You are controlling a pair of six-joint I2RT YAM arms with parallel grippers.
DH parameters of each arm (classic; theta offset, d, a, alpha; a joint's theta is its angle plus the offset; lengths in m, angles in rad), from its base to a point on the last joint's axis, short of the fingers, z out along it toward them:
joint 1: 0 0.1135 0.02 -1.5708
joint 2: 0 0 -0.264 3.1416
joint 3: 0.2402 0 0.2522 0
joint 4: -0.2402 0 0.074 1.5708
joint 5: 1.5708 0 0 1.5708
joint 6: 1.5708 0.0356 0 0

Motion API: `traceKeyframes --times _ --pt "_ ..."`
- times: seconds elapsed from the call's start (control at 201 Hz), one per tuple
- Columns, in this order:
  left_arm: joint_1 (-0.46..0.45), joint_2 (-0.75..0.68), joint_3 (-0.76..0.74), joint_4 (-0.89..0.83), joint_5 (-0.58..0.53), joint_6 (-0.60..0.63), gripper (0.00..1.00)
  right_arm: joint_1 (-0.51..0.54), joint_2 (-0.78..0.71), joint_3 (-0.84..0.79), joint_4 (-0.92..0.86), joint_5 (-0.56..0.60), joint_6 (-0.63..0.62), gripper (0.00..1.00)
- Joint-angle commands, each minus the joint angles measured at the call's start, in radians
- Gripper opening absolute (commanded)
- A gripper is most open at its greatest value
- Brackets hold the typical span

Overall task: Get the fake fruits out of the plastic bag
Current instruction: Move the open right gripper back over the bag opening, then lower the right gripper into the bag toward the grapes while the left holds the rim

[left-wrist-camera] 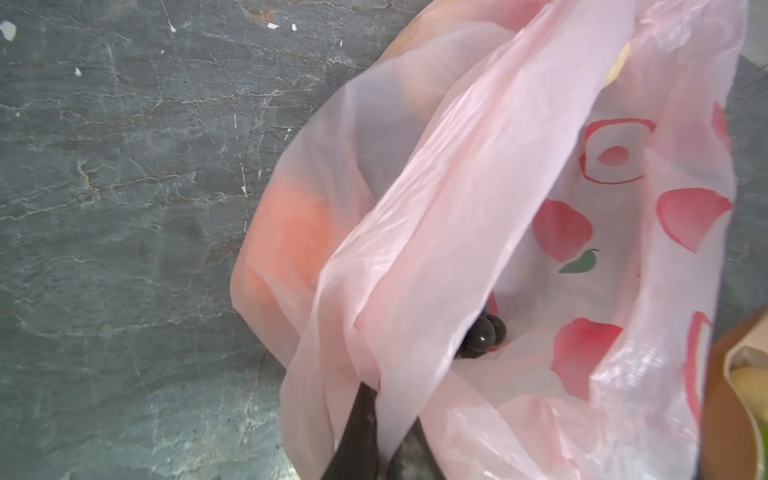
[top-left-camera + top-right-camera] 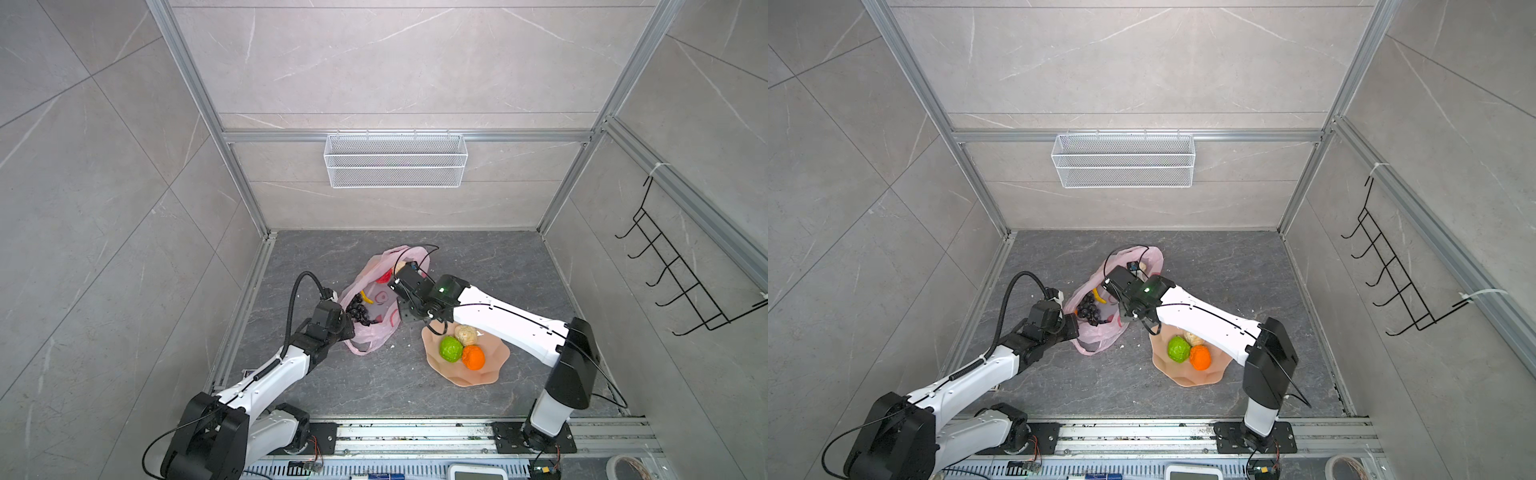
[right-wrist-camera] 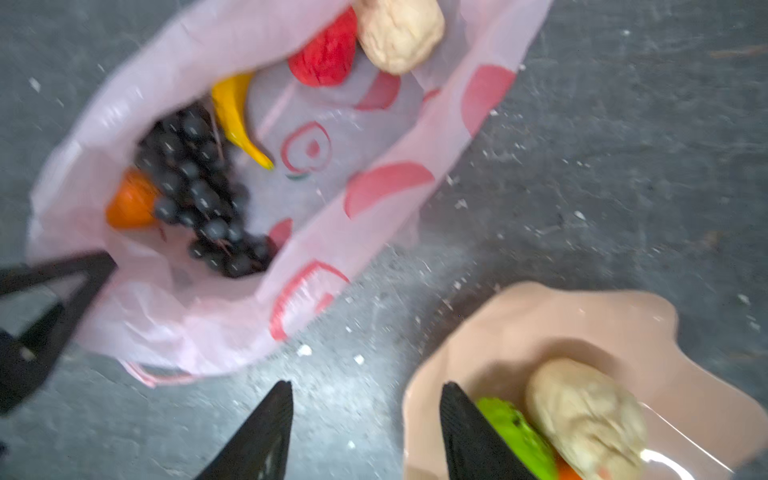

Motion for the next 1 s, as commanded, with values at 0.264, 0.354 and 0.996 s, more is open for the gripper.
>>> traceKeyframes --times 0.264,0.354,0.996 --pt "-0.001 0.015 0.192 -0.165 -0.034 -0.014 0.06 -0.085 0.267 0.166 0.229 -0.148 -0.046 0.57" --pt "0.001 0.051 0.223 -0.166 -0.046 -0.007 0.06 -0.086 0.279 0.161 0.25 -0.179 -0.06 0.57" --pt "0.204 0.09 0.084 -0.13 -0.002 -0.196 0.05 0.009 0.407 0.128 0.352 -0.341 -0.125 0.54"
